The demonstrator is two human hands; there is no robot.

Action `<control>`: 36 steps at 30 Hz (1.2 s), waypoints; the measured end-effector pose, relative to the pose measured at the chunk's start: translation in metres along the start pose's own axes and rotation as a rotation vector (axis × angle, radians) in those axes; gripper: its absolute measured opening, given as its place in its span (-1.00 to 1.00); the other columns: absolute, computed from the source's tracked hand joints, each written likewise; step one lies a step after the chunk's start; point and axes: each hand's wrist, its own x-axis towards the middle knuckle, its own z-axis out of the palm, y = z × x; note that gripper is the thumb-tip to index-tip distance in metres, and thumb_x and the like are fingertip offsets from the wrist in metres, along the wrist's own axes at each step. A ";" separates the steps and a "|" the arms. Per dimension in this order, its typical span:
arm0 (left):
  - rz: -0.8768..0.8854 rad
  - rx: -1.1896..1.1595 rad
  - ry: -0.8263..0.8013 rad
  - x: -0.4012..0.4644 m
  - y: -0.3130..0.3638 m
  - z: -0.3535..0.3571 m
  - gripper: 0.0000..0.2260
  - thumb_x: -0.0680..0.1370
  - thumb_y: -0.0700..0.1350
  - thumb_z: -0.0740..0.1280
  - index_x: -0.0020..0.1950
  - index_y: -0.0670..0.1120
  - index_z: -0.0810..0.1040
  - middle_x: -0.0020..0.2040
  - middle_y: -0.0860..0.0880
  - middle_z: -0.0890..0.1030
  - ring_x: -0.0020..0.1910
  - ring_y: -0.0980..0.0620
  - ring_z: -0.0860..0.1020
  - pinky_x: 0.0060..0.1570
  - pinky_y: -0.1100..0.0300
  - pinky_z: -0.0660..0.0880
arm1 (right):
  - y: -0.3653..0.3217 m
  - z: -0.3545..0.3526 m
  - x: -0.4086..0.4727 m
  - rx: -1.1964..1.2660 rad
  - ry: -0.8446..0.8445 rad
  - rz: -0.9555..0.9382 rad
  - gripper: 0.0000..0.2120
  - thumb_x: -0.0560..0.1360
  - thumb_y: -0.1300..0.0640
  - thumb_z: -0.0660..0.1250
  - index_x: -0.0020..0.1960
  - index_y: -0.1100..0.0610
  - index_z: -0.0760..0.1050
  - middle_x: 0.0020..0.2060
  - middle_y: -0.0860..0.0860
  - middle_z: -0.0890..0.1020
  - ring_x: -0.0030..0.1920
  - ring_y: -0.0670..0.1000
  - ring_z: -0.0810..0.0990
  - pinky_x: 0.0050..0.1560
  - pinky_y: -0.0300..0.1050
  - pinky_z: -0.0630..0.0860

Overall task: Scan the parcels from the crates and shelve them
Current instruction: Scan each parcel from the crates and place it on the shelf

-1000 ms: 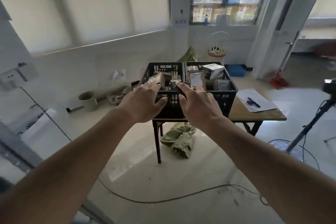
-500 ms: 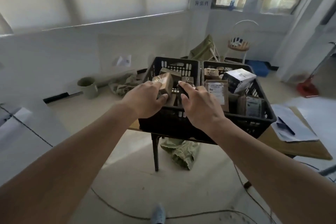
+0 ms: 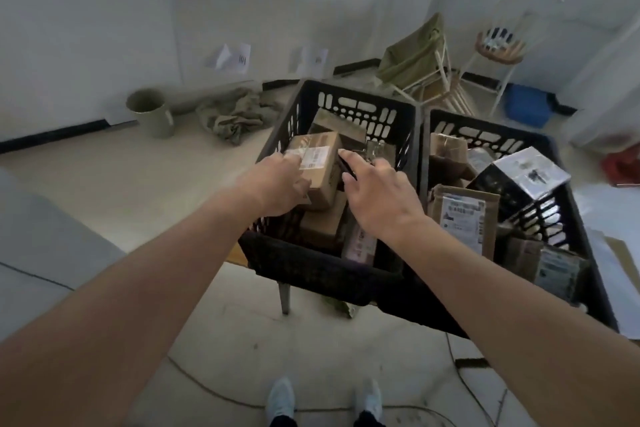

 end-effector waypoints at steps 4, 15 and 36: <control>-0.101 -0.034 -0.054 0.041 -0.009 0.018 -0.52 0.70 0.09 0.23 0.59 -0.06 0.34 0.46 -0.15 0.44 0.43 -0.18 0.45 0.40 -0.10 0.45 | 0.019 0.014 0.053 0.012 -0.036 -0.063 -0.52 0.77 -0.13 0.04 0.68 -0.25 0.14 0.35 0.20 0.51 0.25 0.34 0.54 0.21 0.22 0.52; -0.460 -0.173 -0.112 0.110 -0.016 0.075 -0.56 0.66 0.25 0.26 0.40 -0.01 0.46 0.40 -0.22 0.42 0.27 -0.24 0.52 0.33 -0.20 0.51 | 0.060 0.051 0.136 0.065 -0.184 -0.199 -0.52 0.77 -0.15 0.05 0.68 -0.25 0.13 0.38 0.17 0.49 0.29 0.34 0.52 0.19 0.23 0.56; -0.756 -0.672 -0.062 0.121 0.019 0.089 0.35 0.12 0.28 0.73 0.68 0.04 -0.02 0.54 -0.10 0.42 0.49 -0.21 0.41 0.45 -0.27 0.41 | 0.091 0.043 0.159 0.079 -0.139 -0.205 -0.50 0.76 -0.14 0.08 0.68 -0.23 0.14 0.34 0.16 0.52 0.21 0.29 0.55 0.20 0.27 0.59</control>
